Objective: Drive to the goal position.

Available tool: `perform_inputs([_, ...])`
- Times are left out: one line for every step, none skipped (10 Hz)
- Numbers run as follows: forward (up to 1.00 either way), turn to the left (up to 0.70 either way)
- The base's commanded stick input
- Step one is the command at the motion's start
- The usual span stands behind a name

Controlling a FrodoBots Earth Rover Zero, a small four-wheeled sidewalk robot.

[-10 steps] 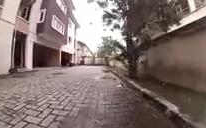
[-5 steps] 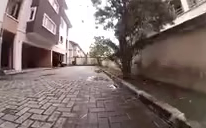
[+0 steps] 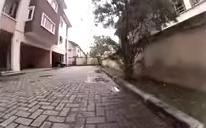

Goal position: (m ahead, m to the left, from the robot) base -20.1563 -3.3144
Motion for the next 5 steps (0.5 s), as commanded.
perform_inputs([0.5,0.0])
perform_inputs([0.5,0.0])
perform_inputs([0.5,0.0])
perform_inputs([0.5,0.0])
perform_inputs([0.5,0.0])
